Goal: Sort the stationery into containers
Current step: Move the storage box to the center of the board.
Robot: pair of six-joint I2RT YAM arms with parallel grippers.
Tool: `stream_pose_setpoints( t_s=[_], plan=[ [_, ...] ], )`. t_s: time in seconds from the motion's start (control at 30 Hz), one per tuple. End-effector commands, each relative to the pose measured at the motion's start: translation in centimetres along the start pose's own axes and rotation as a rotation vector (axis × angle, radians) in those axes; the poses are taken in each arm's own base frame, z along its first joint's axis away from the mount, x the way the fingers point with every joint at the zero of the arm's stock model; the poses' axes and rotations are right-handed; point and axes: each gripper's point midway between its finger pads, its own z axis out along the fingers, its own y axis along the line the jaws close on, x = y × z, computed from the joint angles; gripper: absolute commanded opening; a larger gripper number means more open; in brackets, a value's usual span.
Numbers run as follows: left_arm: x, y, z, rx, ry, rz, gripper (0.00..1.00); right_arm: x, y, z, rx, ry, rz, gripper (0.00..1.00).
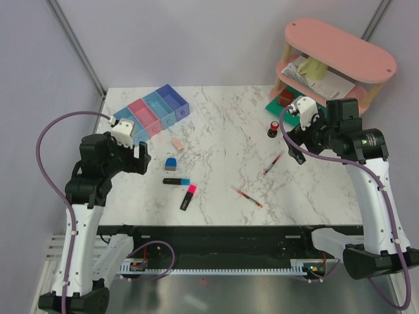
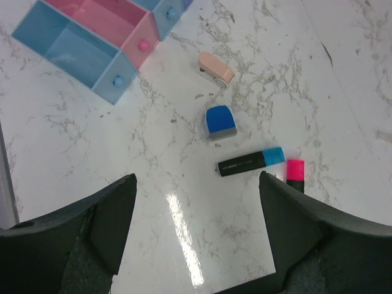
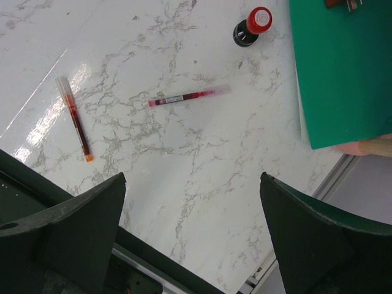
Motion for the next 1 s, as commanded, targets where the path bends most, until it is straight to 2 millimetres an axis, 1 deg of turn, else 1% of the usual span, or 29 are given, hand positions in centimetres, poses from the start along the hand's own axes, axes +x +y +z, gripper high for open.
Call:
stream_pose_setpoints(
  t_s=[0.0,0.03,0.1,0.13,0.2,0.23,0.3,0.33,0.37,0.4,0.43,0.47,0.5,0.53,0.57,0.6,0.63,0.67,0.7,0.8,0.87,0.9,0.93,0.97],
  plan=[
    [-2.3,2.9,4.1,-0.126,-0.036,-0.179,0.85,-2.4,-1.7,0.3,0.053,-0.054,0.016,0.98],
    [-2.9,3.4,5.9,-0.13,-0.031,-0.218,0.84,-2.4,-1.7,0.3,0.054,-0.057,0.017,0.98],
    [-3.2,4.1,8.1,-0.146,-0.014,-0.277,0.84,-2.5,-1.8,0.4,0.057,-0.059,0.021,0.98],
    [-3.4,4.7,10.4,-0.149,0.013,-0.295,0.84,-2.4,-1.8,0.5,0.057,-0.056,0.024,0.98],
    [-3.7,5.5,12.7,-0.175,0.034,-0.349,0.83,-2.3,-1.9,0.5,0.065,-0.053,0.024,0.98],
    [-3.6,6.3,15.1,-0.187,0.071,-0.363,0.83,-2.0,-1.9,0.7,0.066,-0.045,0.026,0.98],
    [-3.6,7.1,17.5,-0.212,0.097,-0.408,0.82,-1.9,-2.1,0.7,0.075,-0.038,0.022,0.98],
    [-5.1,7.6,18.4,-0.216,0.075,-0.413,0.82,-1.8,-2.2,0.8,0.079,-0.032,0.022,0.98],
    [-4.0,8.0,20.8,-0.218,0.117,-0.426,0.82,-1.7,-2.3,0.9,0.081,-0.029,0.022,0.98],
    [-4.2,8.2,21.8,-0.221,0.117,-0.446,0.82,-1.7,-2.3,0.9,0.081,-0.025,0.023,0.98],
    [-6.1,8.8,22.4,-0.224,0.082,-0.448,0.82,-1.6,-2.3,1.0,0.082,-0.018,0.025,0.98],
    [-4.7,9.1,24.6,-0.228,0.127,-0.456,0.82,-1.5,-2.4,1.0,0.085,-0.013,0.026,0.98],
    [-6.5,9.7,25.1,-0.237,0.092,-0.467,0.81,-1.4,-2.4,1.1,0.084,-0.009,0.027,0.98],
    [-6.5,9.9,26.1,-0.236,0.096,-0.47,0.81,-1.3,-2.5,1.2,0.085,-0.003,0.029,0.98],
    [-6.6,10.5,26.8,-0.261,0.095,-0.47,0.79,-1.3,-2.5,1.2,0.085,0.0,0.027,0.98],
    [-5.6,10.8,28.4,-0.268,0.124,-0.477,0.79,-1.1,-2.5,1.3,0.086,0.009,0.029,0.98],
    [-6.9,11.4,28.9,-0.278,0.096,-0.475,0.78,-1.0,-2.5,1.4,0.085,0.014,0.029,0.98],
    [-6.9,11.6,29.5,-0.281,0.098,-0.477,0.77,-0.8,-2.6,1.4,0.088,0.021,0.025,0.98],
    [-6.8,12.0,30.7,-0.292,0.106,-0.477,0.77,-0.8,-2.6,1.4,0.09,0.021,0.022,0.98],
    [-6.2,12.9,32.5,-0.322,0.125,-0.457,0.75,-0.2,-2.4,1.8,0.082,0.036,0.018,0.98],
    [-5.6,13.3,33.4,-0.339,0.143,-0.439,0.75,0.0,-2.4,2.0,0.08,0.048,0.015,0.98],
    [-5.9,13.5,33.6,-0.347,0.136,-0.433,0.75,0.1,-2.5,2.0,0.084,0.05,0.014,0.98],
    [-4.8,13.6,34.3,-0.351,0.164,-0.429,0.75,0.2,-2.5,2.3,0.079,0.056,0.013,0.98],
    [-4.6,13.7,34.4,-0.36,0.173,-0.42,0.75,0.2,-2.6,2.3,0.083,0.055,0.011,0.98]
  ],
)
